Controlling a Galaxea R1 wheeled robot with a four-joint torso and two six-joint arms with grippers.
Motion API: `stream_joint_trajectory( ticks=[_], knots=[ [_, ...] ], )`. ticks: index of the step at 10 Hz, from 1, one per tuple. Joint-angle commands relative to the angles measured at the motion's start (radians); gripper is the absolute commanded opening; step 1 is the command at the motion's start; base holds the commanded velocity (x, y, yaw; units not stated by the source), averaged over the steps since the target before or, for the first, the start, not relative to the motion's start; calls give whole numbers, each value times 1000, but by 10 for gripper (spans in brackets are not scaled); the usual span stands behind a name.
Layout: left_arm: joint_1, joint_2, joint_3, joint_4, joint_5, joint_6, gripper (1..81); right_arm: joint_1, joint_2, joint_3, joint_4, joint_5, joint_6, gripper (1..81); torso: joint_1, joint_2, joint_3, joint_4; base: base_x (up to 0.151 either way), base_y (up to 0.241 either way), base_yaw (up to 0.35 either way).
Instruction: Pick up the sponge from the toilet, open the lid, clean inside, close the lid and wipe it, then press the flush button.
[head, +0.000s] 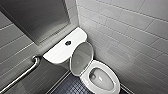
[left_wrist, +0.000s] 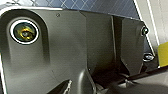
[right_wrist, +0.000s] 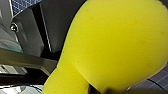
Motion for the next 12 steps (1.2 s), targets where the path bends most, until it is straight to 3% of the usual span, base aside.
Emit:
stream_joint_trajectory(
  ticks=[1, 4, 5, 6, 8, 12],
  knots=[
    [-84, -21, 58, -85, 115, 3, 811, -29, 12, -41, -19, -34, -3, 10, 0, -1, 98, 0, 0, 0, 0],
    [-147, -17, 80, -123, 124, 3, 811, -58, 49, -104, -26, 2, -3, 10, -13, 18, 180, 0, 0, 0, 0],
    [-167, -20, 78, -147, 129, 3, 811, -60, 52, -107, -25, 4, -3, 10, -13, 18, 116, 0, 0, 0, 0],
    [-185, -24, 78, -171, 129, 3, 811, -60, 55, -107, -26, 4, -3, 10, -14, 18, 149, 0, 0, 0, 0],
    [-247, -38, 80, -251, 126, 3, 811, -72, 63, -108, -32, 6, -3, 10, -15, 18, 171, 0, 0, 0, 0],
    [-374, -48, 74, -393, 101, 3, 811, -135, 93, -142, -49, 32, -2, 10, -16, 18, 171, 0, 0, 0, 0]
  ],
)
